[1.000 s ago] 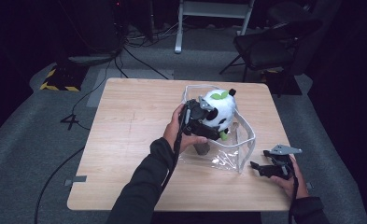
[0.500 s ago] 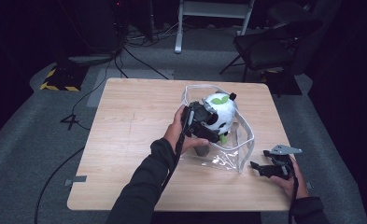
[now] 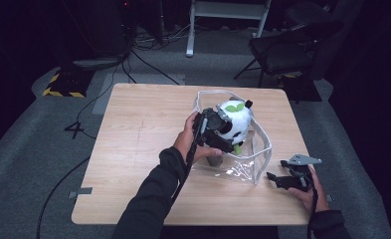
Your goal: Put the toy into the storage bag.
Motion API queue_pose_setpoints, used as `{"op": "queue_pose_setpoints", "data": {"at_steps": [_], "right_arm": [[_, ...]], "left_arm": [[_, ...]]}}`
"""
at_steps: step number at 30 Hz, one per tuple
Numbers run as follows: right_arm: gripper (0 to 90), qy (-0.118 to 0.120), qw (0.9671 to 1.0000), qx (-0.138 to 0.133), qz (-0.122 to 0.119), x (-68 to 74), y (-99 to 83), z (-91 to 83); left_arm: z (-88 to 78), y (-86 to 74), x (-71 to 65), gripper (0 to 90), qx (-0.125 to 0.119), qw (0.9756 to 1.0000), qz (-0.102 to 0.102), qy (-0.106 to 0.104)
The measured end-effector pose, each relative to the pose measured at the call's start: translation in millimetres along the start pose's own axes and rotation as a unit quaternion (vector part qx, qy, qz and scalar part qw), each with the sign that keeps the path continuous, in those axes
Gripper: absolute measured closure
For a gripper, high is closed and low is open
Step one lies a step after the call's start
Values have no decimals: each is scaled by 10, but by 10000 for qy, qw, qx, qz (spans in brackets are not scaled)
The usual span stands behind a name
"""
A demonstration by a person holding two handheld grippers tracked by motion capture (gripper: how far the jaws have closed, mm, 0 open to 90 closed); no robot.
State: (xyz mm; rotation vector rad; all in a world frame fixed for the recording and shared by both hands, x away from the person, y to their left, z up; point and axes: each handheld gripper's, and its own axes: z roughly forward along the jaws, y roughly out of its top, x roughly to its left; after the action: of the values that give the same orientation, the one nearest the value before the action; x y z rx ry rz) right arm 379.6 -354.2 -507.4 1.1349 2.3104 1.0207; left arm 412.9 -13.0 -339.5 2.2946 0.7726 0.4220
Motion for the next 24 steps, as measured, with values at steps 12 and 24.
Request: {"op": "queue_pose_setpoints", "data": {"at_steps": [12, 24], "right_arm": [[169, -1, 10000, 1, 0, 1, 0, 0], [169, -1, 10000, 2, -1, 1, 0, 0]], "left_arm": [[-46, -16, -10, 131, -74, 9999, 117, -103], [-165, -79, 16, 139, -199, 9995, 159, -188]]}}
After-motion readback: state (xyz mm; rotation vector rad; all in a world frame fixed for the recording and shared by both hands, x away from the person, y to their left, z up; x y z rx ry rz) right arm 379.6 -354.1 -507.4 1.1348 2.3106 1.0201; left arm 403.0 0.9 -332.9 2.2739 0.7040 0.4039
